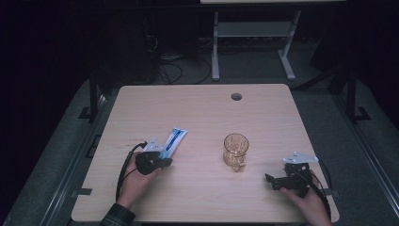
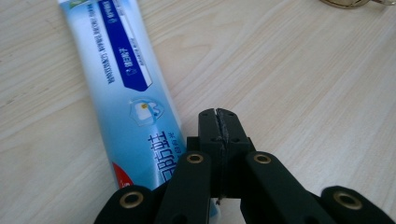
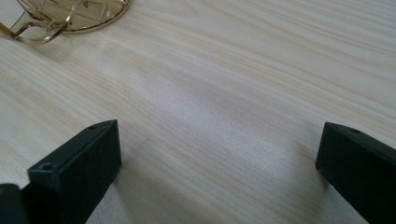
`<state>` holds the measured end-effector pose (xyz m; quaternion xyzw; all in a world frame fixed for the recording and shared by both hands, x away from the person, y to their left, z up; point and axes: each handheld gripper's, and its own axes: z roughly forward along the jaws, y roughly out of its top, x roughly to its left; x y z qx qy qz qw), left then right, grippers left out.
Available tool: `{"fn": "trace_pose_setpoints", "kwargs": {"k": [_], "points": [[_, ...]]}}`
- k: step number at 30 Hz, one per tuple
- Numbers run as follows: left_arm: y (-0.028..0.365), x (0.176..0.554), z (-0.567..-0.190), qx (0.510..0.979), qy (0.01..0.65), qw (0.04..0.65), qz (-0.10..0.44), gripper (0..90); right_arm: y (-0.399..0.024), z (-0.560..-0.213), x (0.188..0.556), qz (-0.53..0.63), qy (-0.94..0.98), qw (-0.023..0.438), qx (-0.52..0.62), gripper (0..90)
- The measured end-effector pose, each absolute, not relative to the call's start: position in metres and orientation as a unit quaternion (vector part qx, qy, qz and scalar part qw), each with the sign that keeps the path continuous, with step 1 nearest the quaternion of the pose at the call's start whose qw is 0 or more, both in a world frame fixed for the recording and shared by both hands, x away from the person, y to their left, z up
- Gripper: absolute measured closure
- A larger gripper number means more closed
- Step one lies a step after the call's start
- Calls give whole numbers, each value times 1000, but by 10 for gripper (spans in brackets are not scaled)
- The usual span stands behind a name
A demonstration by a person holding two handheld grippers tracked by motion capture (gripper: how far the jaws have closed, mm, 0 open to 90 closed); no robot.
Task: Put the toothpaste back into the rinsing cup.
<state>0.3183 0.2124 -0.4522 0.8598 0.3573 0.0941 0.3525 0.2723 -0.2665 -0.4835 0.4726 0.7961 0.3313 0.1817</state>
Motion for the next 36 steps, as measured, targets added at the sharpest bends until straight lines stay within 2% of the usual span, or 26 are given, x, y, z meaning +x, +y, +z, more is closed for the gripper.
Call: {"fn": "trace_pose_setpoints", "kwargs": {"k": [16, 22, 33, 36], "points": [[233, 320, -450, 851, 378, 346, 114, 897, -266, -483, 272, 331, 796, 182, 473, 0], [230, 318, -439, 852, 368, 355, 116, 832, -266, -483, 272, 331, 796, 182, 473, 0], [222, 331, -419, 856, 361, 346, 133, 527, -266, -483, 272, 331, 796, 182, 473, 0], [219, 342, -414, 859, 361, 337, 138, 472, -266, -483, 272, 331, 796, 181, 473, 0]]}}
